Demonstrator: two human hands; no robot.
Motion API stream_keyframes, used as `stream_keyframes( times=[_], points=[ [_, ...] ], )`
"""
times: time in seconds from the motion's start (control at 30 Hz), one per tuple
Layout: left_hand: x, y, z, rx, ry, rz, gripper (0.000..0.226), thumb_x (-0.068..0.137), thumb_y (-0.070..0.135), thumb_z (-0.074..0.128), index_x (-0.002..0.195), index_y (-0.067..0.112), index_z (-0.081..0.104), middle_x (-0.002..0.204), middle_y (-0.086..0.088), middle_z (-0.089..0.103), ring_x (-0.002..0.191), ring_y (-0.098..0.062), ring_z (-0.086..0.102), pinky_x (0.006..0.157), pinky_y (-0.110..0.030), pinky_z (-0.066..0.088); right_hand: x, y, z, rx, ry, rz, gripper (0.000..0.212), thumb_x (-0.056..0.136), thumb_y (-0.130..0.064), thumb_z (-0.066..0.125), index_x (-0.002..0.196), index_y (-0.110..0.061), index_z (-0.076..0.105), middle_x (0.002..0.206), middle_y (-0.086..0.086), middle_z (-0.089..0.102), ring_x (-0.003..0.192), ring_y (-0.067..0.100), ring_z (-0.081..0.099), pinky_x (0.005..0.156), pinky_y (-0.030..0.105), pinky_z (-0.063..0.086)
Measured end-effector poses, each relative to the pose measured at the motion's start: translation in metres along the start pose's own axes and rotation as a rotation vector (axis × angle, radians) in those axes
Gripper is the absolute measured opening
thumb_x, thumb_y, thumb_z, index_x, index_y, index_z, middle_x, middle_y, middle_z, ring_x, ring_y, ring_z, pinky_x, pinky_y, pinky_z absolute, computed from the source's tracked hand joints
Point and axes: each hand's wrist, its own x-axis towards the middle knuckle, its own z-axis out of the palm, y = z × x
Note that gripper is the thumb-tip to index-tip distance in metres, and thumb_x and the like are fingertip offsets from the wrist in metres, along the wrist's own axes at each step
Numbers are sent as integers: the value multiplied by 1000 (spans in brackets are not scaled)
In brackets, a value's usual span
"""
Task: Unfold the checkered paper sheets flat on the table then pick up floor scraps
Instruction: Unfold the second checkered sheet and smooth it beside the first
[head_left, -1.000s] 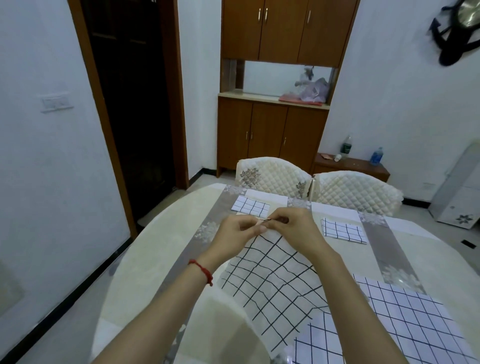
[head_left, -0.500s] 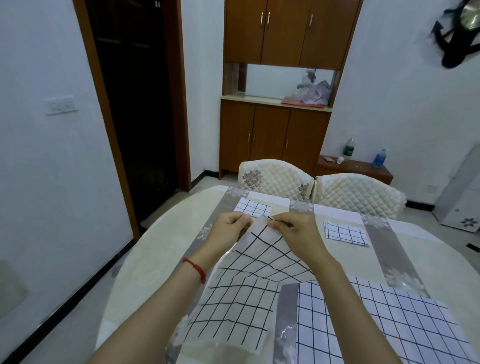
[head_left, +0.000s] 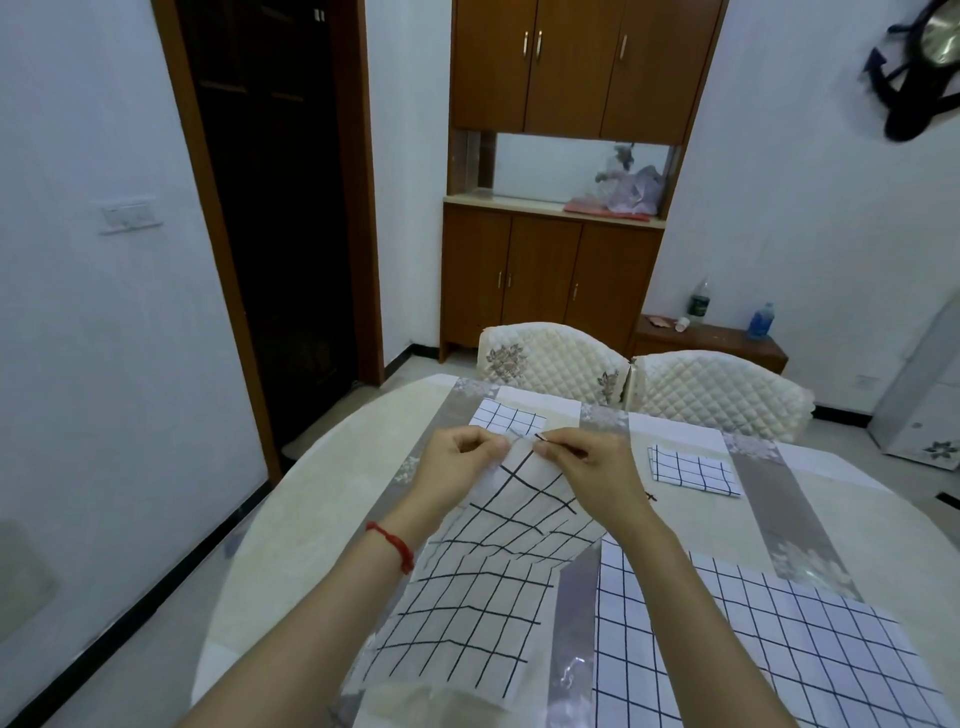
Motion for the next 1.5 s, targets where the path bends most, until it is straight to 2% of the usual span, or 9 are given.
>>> stream_keyframes(
  times=[0.2,0.33,0.43,0.63,0.77,0.9,1.1,1.33,1.5],
  points=[
    [7,-12,-12,121,215,-133,12,84,17,63,79,7,69,78,-6,64,76,-18,57,69,-23,44,2,-3,-7,12,72,-26,6,80,-7,68,80,-2,72,68,-11,63,63,0,57,62,7,44],
    [1,-2,-6,246,171,-24,26,87,32,58,109,19,63,98,10,61,96,-9,56,81,-22,40,6,-5,-6,12,23,-37,8,82,-10,67,83,-5,72,69,-18,61,68,-11,57,63,4,42],
    [-4,13,3,237,-45,95,4,82,37,64,81,35,67,77,19,69,78,4,62,67,-9,46,7,-8,-1,0,5,-69,7,82,-10,66,83,-6,72,68,-10,63,66,-8,57,61,5,41],
    [3,23,3,273,-82,169,32,81,22,66,71,-8,62,61,-19,53,60,-14,46,58,-29,39,7,-11,-8,50,-16,-69,25,76,-21,73,58,-36,62,50,-16,53,52,2,47,51,12,35],
    [17,40,-13,289,-18,199,32,81,17,67,51,22,57,44,14,49,43,3,41,46,-8,32,5,-1,-23,43,-196,137,36,67,-28,80,43,-24,53,43,-11,49,45,0,41,47,15,34],
    [28,59,-32,321,39,246,28,83,18,65,58,27,59,48,12,47,43,3,43,45,-9,33,1,10,-35,72,-438,313,10,67,-21,81,68,-14,73,75,3,75,73,17,70,67,25,58],
    [29,68,-62,274,182,226,21,86,16,61,77,-3,64,70,-13,56,63,-19,50,61,-30,41,-12,27,-41,-109,-617,410,22,73,-16,75,69,3,65,60,11,52,54,12,44,51,22,34],
    [11,55,-102,233,354,218,29,85,16,63,58,26,58,56,11,57,45,8,51,45,-4,39,-11,25,-49,-36,-375,243,52,81,-21,69,44,-21,33,38,-9,25,36,4,26,39,10,23],
    [9,33,-122,290,434,193,31,84,18,64,55,19,52,54,4,43,53,-8,38,53,-20,32,7,19,-46,-49,-192,224,35,79,-28,70,46,-27,60,39,-14,51,41,-2,46,40,7,33]
  ],
)
